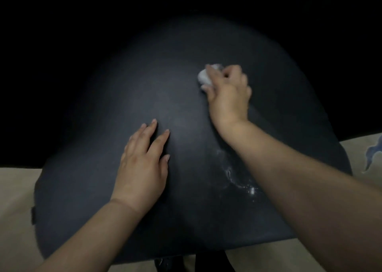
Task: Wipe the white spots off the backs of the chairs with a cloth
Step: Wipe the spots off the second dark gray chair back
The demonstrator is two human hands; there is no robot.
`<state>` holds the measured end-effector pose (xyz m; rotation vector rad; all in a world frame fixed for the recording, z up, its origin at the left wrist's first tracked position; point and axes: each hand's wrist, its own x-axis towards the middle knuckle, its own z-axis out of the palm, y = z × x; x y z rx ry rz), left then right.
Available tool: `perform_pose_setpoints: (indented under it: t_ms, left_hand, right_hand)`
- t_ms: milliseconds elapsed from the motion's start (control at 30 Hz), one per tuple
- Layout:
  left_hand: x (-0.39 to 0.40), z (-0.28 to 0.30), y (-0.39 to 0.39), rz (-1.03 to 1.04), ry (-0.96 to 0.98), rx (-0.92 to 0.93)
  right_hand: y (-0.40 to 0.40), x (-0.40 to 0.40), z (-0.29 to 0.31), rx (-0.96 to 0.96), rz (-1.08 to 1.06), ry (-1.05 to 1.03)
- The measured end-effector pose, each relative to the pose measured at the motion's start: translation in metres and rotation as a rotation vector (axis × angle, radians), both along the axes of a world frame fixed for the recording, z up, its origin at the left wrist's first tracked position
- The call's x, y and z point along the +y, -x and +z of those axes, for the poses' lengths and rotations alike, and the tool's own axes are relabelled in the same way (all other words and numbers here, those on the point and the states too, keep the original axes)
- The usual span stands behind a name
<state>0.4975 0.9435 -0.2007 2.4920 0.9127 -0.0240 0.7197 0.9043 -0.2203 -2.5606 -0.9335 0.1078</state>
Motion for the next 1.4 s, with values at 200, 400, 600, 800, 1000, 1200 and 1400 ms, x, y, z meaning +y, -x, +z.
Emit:
perform_pose_setpoints:
  t_ms: [200,400,600,800,1000,1200,1400]
  left_hand:
    - [0.012,0.000,0.009,0.117,-0.012,0.000]
    - [0.029,0.002,0.011,0.193,-0.020,0.018]
    - [0.041,0.006,0.018,0.362,0.019,0.035]
    - [0.037,0.011,0.028,0.289,0.026,0.049]
    - [0.006,0.011,0.025,0.116,0.058,0.018]
    - [-0.017,0.013,0.028,-0.041,0.078,0.094]
    - [-0.026,0.015,0.032,-0.050,0.076,0.119]
  right_hand:
    - [0.046,-0.053,0.007,-0.013,0.524,-0.032]
    - [-0.004,0.026,-0.001,-0.020,0.017,-0.038]
    - [0.095,0.025,0.003,0.081,0.601,-0.060]
    - [0.029,-0.052,0.007,-0.078,0.484,0.005]
    - [0.051,-0.048,0.001,-0.006,0.255,-0.061]
    - [0.066,-0.131,0.007,-0.079,0.422,-0.012]
    - [0.068,-0.087,0.005,-0.009,0.002,-0.052]
